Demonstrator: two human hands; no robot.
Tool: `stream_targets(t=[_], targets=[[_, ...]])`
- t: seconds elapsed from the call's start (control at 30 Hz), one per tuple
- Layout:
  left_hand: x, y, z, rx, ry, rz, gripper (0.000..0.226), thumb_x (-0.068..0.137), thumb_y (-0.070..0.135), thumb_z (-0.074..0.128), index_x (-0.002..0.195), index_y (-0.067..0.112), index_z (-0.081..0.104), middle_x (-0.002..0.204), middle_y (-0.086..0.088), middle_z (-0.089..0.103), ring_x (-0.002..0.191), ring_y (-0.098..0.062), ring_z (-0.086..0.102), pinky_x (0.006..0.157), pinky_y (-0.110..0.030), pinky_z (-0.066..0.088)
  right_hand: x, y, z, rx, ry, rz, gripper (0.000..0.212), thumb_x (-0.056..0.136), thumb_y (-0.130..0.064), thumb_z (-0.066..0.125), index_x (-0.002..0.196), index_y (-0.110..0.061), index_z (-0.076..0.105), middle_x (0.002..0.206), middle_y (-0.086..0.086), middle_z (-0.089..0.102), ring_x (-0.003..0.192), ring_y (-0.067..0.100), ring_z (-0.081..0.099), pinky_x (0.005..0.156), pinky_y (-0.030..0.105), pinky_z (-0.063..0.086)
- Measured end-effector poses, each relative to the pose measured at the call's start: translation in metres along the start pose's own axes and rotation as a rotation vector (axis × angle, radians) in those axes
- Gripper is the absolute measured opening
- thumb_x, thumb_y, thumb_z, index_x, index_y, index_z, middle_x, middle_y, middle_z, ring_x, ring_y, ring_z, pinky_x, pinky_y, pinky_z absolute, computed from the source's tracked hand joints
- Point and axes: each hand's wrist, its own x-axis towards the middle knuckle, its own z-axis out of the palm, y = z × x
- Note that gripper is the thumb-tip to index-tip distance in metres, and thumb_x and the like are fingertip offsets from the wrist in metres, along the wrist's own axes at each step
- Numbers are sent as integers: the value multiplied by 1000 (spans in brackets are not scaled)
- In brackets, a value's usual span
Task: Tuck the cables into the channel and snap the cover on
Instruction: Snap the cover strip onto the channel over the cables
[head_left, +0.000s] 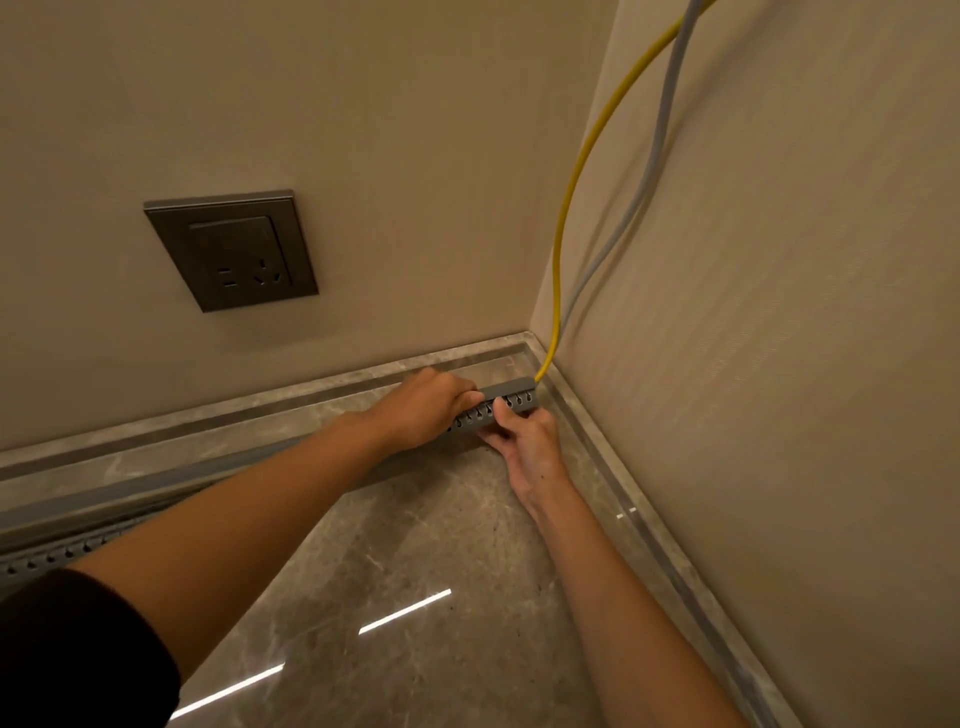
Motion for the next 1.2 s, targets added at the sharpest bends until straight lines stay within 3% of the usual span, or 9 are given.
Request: stream_targets(t=[0.17, 0.33, 0.47, 0.63, 0.73, 0.83, 0.97, 1.07, 1.2], targets=[[-6, 5, -5, 181, -151, 50, 36, 90, 33, 54, 115, 7, 51, 113, -14, 59, 100, -28, 56, 79, -32, 42, -3, -2, -1, 20, -18, -10, 24, 90, 3, 50, 114, 1, 50, 94, 10, 61, 86, 20, 62, 66, 27, 59], [-5, 10, -4, 244, -163, 43, 33, 89, 25, 53, 115, 5, 48, 117, -16, 58, 102, -29, 57, 80, -32, 43, -6, -2, -2, 18, -32, -8, 14, 89, 2, 52, 102, -3, 56, 95, 10, 62, 90, 19, 63, 68, 26, 60], [-6, 6, -4, 221, -145, 48, 32, 90, 23, 52, 115, 5, 48, 112, -17, 60, 96, -29, 57, 75, -31, 41, -7, -4, -2, 11, -42, 2, 11, 89, 1, 53, 98, -4, 57, 96, 11, 63, 90, 20, 63, 70, 27, 60], [-4, 3, -7, 196, -132, 62, 26, 87, 23, 56, 104, 4, 55, 93, -15, 61, 70, -18, 44, 62, -26, 35, -9, -5, 0, -10, -33, 21, 10, 89, 2, 54, 96, -4, 57, 93, 11, 63, 85, 18, 64, 70, 27, 59], [-2, 2, -15, 135, -176, 43, 17, 84, 22, 59, 90, 6, 58, 71, -3, 51, 61, -18, 45, 50, -25, 32, -7, -6, -4, -45, -73, 26, 24, 87, 3, 56, 109, -5, 49, 97, 10, 62, 88, 18, 64, 70, 27, 59], [-2, 0, -21, 55, -254, 16, 17, 84, 23, 60, 92, 7, 59, 68, 3, 47, 62, -16, 46, 53, -25, 35, -7, -9, -10, -65, -155, 67, 25, 84, 2, 58, 104, -13, 50, 101, 8, 62, 91, 18, 64, 71, 28, 60], [-2, 0, -24, 20, -331, -8, 23, 88, 25, 57, 103, 8, 56, 84, -1, 52, 76, -18, 49, 65, -26, 39, -3, -13, -19, 61, -253, 132, 63, 47, -15, 82, 104, -13, 55, 100, 8, 67, 84, 16, 72, 68, 32, 61], [-1, -1, -27, -13, -335, -48, 25, 89, 28, 56, 107, 11, 54, 89, 0, 51, 82, -18, 49, 72, -29, 39, 1, -10, -21, 80, -254, 96, 84, 29, -25, 94, 103, -13, 57, 93, 6, 72, 85, 14, 73, 69, 29, 60], [-5, 4, -19, 16, -202, -105, 28, 92, 29, 50, 111, 9, 55, 103, -11, 56, 91, -23, 51, 75, -29, 38, 3, -6, -16, 96, -200, 32, 79, 30, -28, 94, 98, -12, 58, 84, 1, 74, 80, 9, 72, 75, 22, 59]])
